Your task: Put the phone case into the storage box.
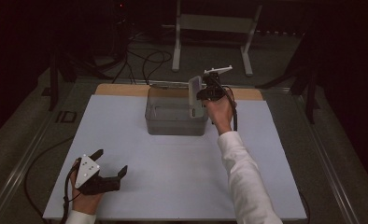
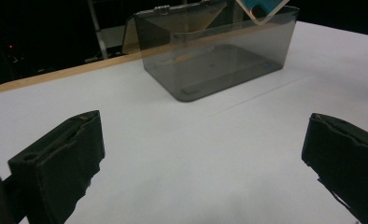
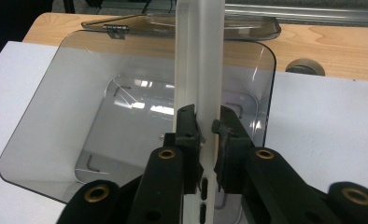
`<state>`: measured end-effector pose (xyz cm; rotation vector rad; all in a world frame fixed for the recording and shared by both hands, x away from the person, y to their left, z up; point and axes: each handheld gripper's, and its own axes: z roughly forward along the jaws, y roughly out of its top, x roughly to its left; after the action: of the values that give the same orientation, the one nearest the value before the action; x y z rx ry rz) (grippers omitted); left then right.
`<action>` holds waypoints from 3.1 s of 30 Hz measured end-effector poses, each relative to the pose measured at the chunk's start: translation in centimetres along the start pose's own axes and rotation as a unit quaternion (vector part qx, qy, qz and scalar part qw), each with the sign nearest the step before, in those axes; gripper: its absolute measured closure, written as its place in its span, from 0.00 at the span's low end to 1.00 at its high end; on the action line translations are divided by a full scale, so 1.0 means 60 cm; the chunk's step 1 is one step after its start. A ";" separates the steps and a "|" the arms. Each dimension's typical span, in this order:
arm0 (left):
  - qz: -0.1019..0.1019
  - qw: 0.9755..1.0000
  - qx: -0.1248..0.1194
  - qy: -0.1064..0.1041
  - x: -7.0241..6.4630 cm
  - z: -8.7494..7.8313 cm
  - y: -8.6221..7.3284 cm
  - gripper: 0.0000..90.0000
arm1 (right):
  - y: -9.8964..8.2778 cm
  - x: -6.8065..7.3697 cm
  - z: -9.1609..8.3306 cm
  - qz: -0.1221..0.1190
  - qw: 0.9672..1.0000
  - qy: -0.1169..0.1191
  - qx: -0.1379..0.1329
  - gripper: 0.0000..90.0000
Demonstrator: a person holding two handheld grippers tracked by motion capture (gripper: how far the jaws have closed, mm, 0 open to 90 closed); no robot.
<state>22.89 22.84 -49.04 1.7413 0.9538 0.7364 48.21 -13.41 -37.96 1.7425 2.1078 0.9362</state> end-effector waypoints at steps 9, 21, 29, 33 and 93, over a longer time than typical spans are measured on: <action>0.001 1.000 0.001 0.000 0.000 0.000 0.000 0.00 | -0.003 -0.003 0.010 0.005 1.000 -0.004 0.007 0.91; 0.001 1.000 0.001 0.000 -0.001 0.000 0.000 0.00 | -0.010 -0.012 0.025 0.012 1.000 -0.017 0.019 0.90; 0.002 1.000 0.000 -0.001 -0.001 0.000 0.000 0.00 | -0.016 -0.016 0.039 0.008 0.999 -0.029 0.029 0.90; 0.002 1.000 0.001 -0.002 -0.002 0.000 0.000 0.00 | -0.018 -0.016 0.045 0.009 0.999 -0.031 0.032 0.90; 0.003 1.000 0.001 -0.003 -0.002 -0.001 -0.001 0.00 | -0.037 -0.014 0.103 0.047 0.993 -0.083 0.071 0.89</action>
<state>22.78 22.77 -49.06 1.7468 0.9459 0.7335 50.17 -12.40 -44.23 1.9305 2.0454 0.6523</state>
